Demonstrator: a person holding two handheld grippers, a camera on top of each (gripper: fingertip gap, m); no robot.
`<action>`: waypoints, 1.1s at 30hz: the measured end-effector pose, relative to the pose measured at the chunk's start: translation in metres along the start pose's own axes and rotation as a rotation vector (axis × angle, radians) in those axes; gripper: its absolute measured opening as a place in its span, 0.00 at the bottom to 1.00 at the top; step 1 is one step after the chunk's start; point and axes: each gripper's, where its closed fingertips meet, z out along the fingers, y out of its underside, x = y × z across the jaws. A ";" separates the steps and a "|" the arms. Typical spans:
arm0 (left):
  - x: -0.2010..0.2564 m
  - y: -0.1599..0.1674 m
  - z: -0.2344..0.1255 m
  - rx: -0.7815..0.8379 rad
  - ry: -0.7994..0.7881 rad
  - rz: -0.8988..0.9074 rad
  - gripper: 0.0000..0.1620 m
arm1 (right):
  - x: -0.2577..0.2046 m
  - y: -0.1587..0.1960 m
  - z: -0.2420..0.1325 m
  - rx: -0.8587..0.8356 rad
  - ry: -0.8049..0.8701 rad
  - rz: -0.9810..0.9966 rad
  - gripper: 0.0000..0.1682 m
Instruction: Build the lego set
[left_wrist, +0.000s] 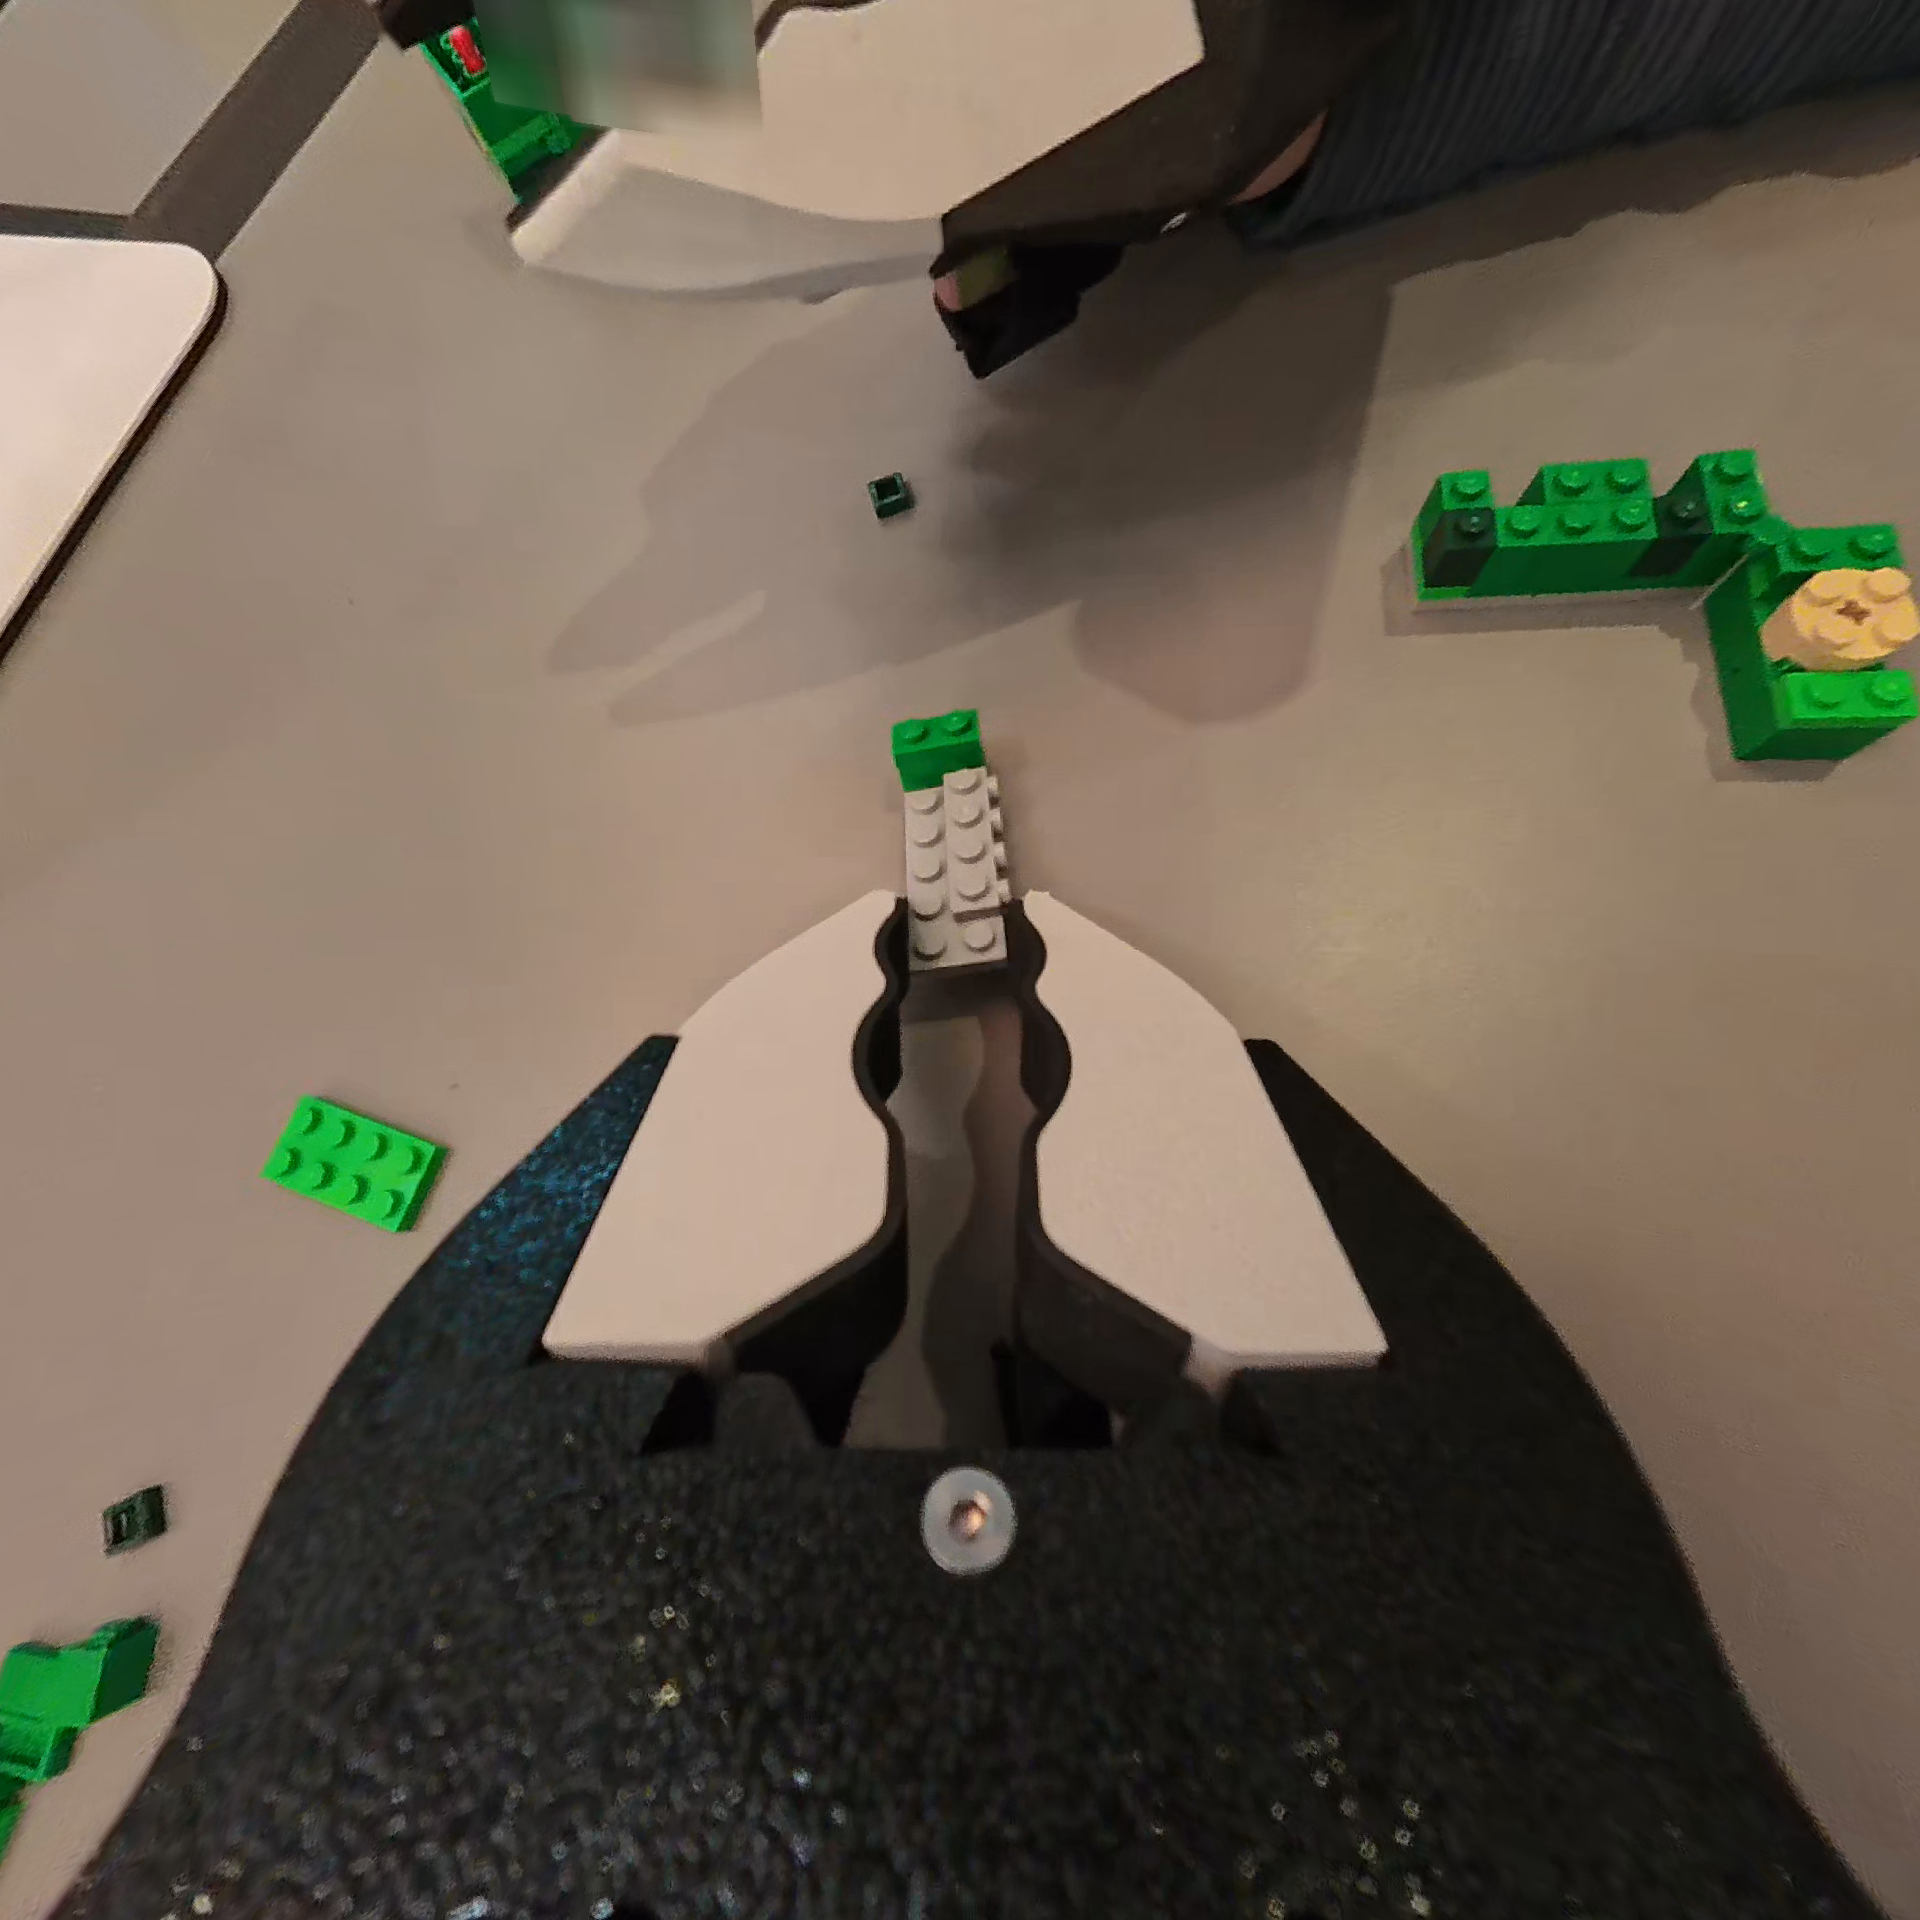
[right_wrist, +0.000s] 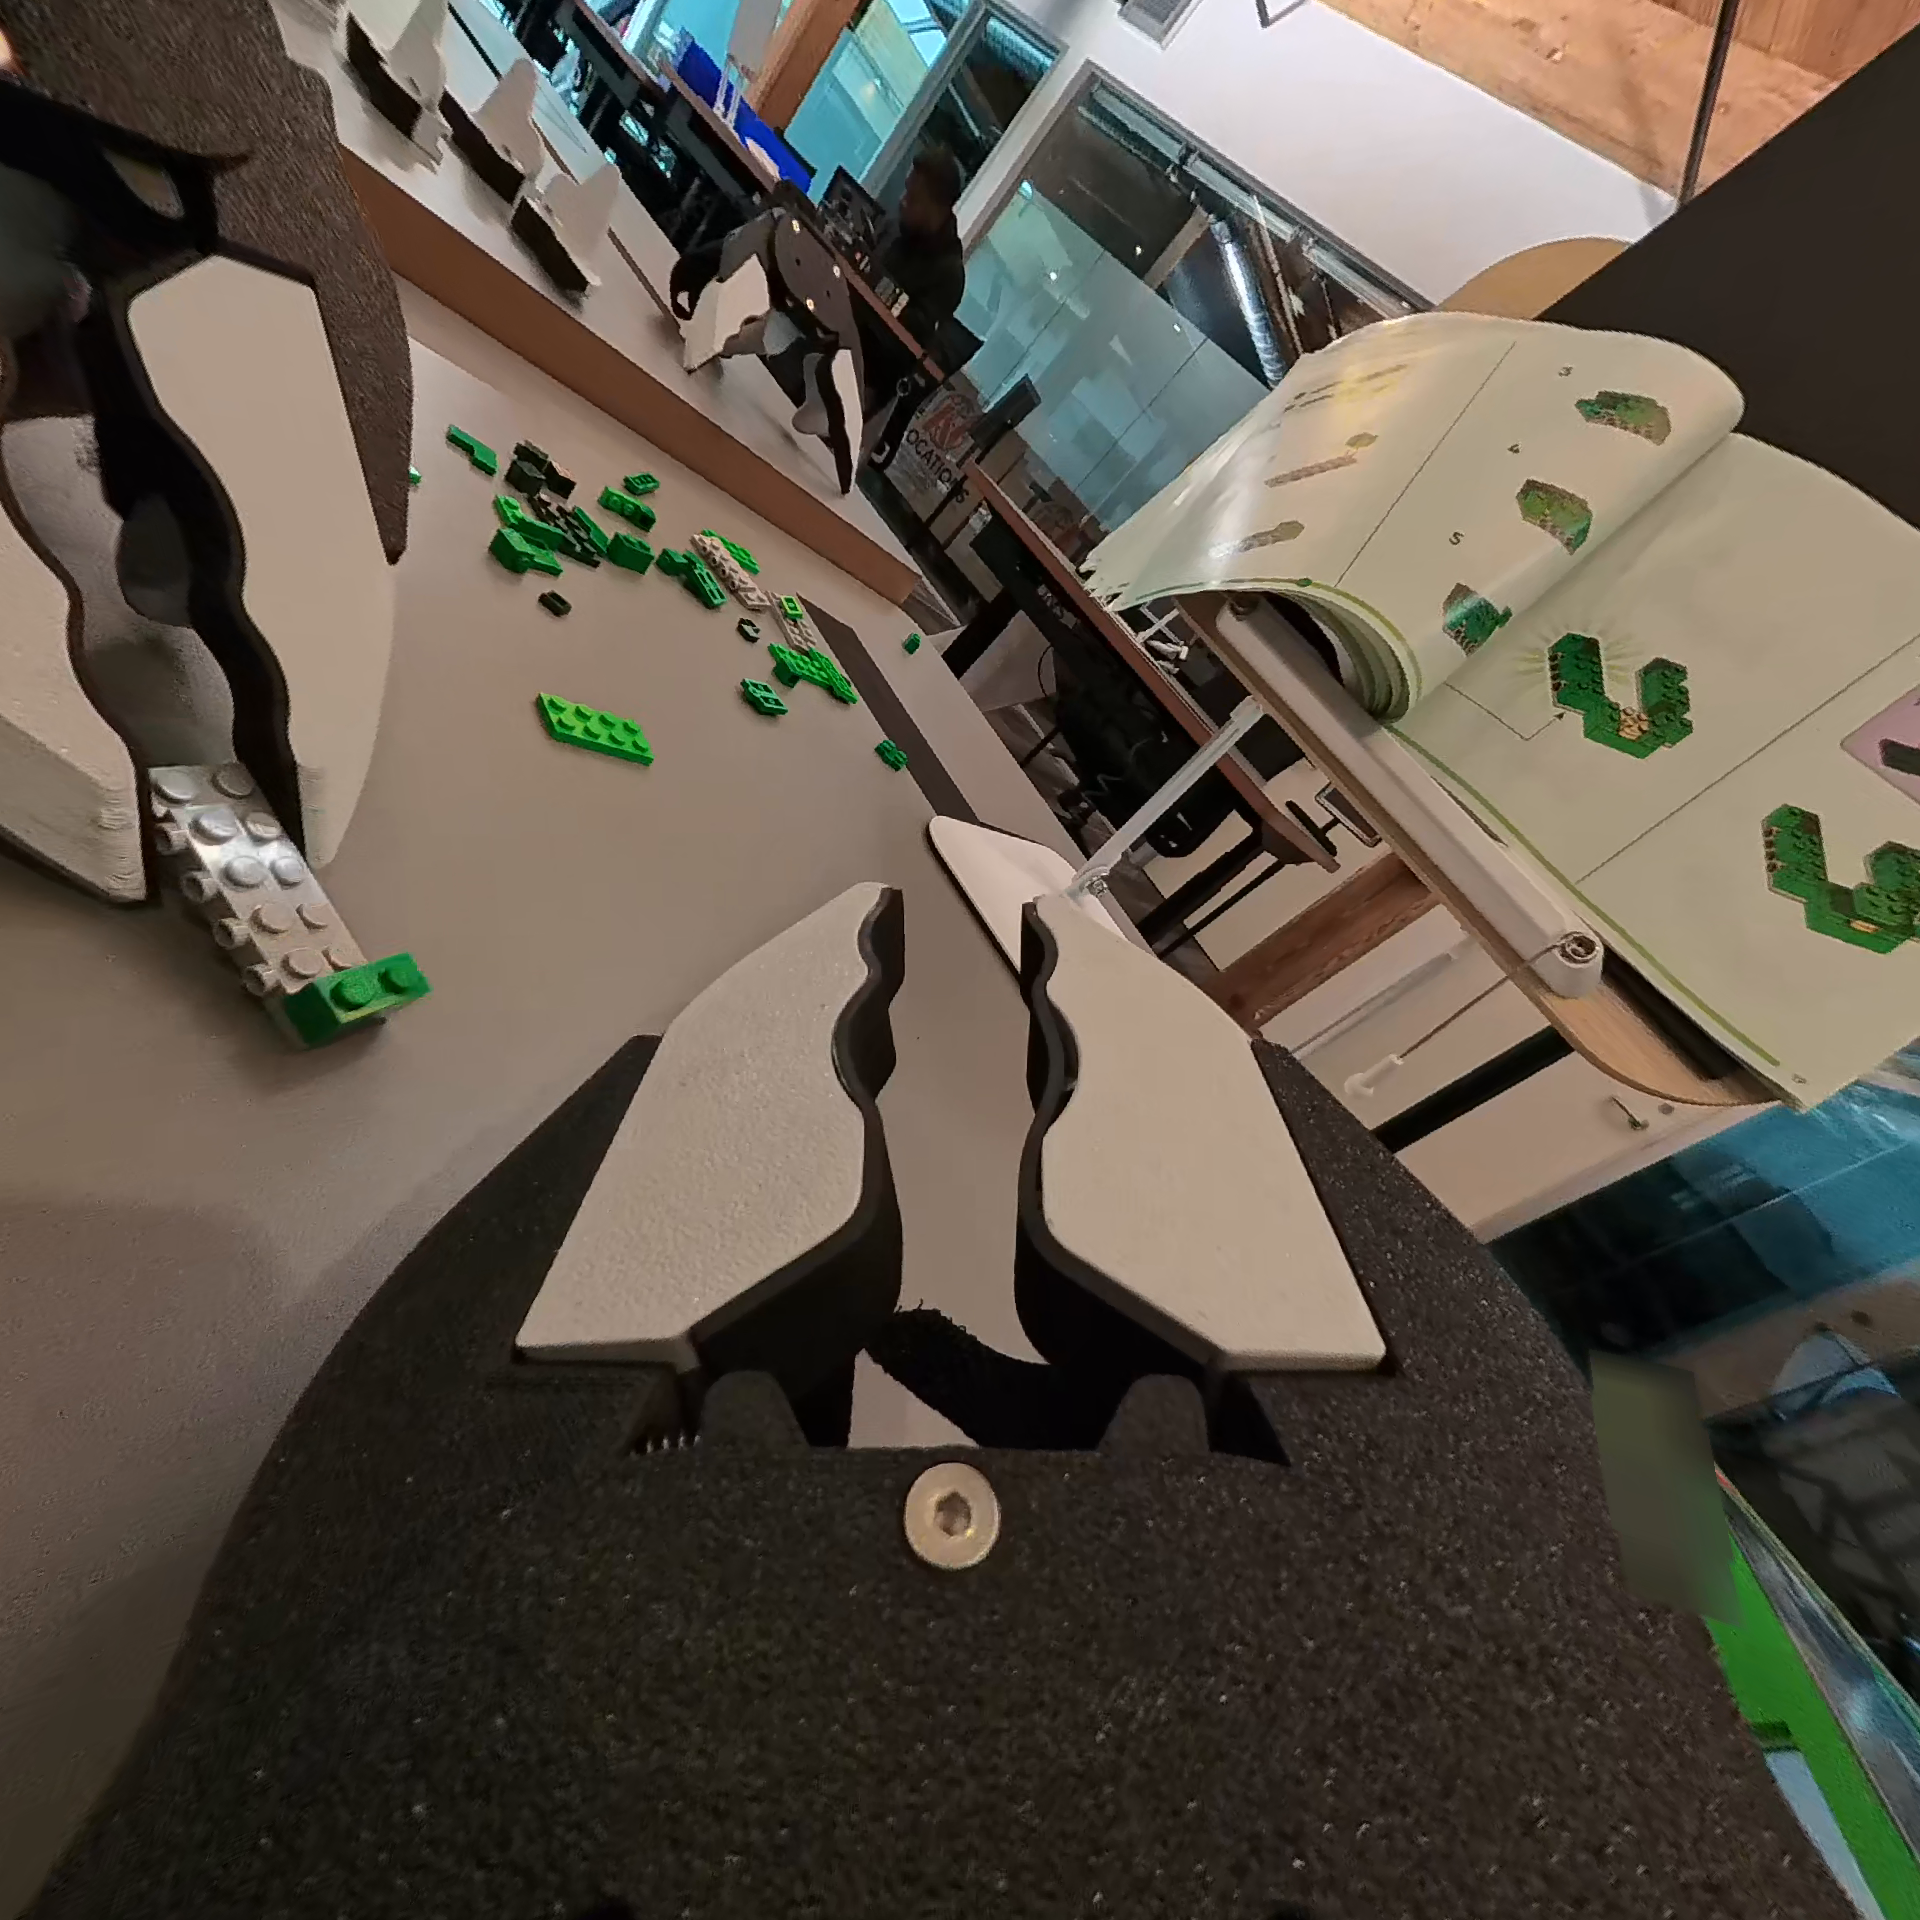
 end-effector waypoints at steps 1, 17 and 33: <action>0.000 0.000 0.000 -0.001 0.005 -0.009 0.11 | 0.000 0.000 0.000 -0.001 0.000 0.001 0.12; -0.003 0.001 -0.002 0.006 0.015 -0.051 0.19 | 0.000 0.000 0.000 -0.003 -0.001 0.000 0.12; -0.121 0.032 -0.124 0.354 -0.553 -0.415 0.13 | 0.003 -0.001 0.002 0.009 0.010 0.038 0.12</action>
